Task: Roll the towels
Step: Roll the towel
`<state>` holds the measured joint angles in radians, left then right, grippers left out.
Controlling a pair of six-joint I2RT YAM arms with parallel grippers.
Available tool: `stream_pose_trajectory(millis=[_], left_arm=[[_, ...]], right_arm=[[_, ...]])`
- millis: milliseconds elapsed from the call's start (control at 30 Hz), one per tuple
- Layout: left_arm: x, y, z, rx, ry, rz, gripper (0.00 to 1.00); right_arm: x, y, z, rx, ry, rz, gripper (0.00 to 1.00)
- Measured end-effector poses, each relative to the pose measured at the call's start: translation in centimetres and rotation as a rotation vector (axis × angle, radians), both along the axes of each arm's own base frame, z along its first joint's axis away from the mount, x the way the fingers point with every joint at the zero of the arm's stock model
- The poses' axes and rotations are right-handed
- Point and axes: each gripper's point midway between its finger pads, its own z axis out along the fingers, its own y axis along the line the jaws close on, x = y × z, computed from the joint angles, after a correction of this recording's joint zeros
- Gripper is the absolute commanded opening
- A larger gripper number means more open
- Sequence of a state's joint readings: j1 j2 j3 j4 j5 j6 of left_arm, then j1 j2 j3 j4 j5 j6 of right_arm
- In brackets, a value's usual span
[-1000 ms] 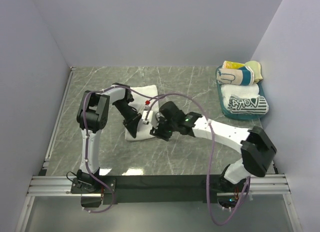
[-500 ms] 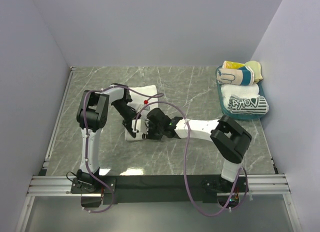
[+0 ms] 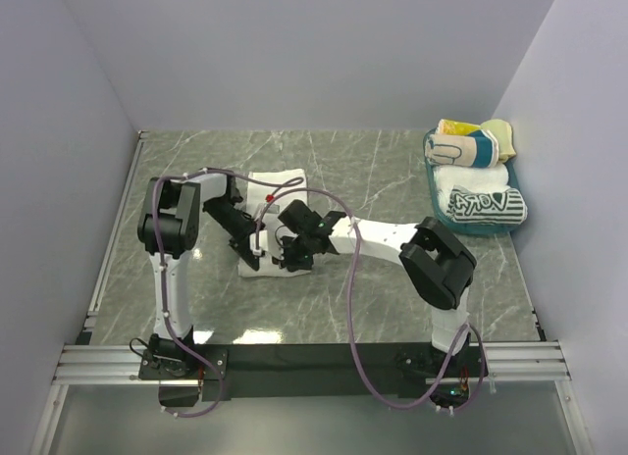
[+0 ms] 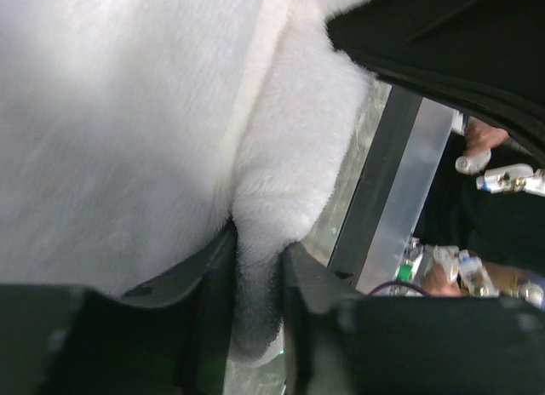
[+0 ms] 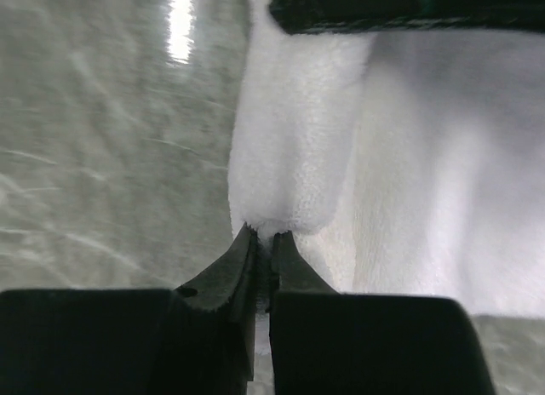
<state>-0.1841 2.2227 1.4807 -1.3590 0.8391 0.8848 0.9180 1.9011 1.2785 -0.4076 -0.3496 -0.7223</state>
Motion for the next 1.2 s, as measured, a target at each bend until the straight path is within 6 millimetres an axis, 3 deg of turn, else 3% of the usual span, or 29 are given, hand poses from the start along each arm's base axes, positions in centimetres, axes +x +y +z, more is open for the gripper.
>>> stream_pose_trajectory(millis=[167, 333, 467, 567, 700, 900, 1100, 1200], left_arm=[[0.7, 1.2, 0.3, -0.032, -0.038, 0.104, 0.43], [2.4, 3.0, 0.8, -0.053, -0.099, 0.231, 0.48], [4.7, 5.7, 1.5, -0.061, -0.199, 0.351, 0.5], [6.4, 8.6, 2.6, -0.056, -0.319, 0.452, 0.53], [6.6, 10.7, 5.4, -0.046, -0.516, 0.506, 0.56], [2.9, 9.1, 8.2, -0.03, -0.864, 0.319, 0.65], [-2.1, 4.3, 6.4, -0.042, -1.065, -0.036, 0.67], [-3.7, 2.1, 5.4, -0.06, -1.102, -0.178, 0.67]], right_arm=[[-1.6, 0.7, 0.2, 0.027, 0.178, 0.025, 0.0], [-1.6, 0.9, 0.1, 0.05, 0.339, 0.001, 0.0], [-1.5, 0.8, -0.2, 0.039, 0.485, -0.029, 0.0], [-1.9, 0.5, -0.3, 0.025, 0.616, -0.054, 0.0], [-2.7, 0.2, -0.4, -0.004, 0.78, -0.095, 0.0], [-3.7, 0.2, -0.5, -0.073, 0.993, -0.17, 0.0], [-4.3, 0.3, -0.6, -0.144, 1.178, -0.259, 0.0], [-4.2, 0.0, -0.6, -0.158, 1.243, -0.3, 0.0]])
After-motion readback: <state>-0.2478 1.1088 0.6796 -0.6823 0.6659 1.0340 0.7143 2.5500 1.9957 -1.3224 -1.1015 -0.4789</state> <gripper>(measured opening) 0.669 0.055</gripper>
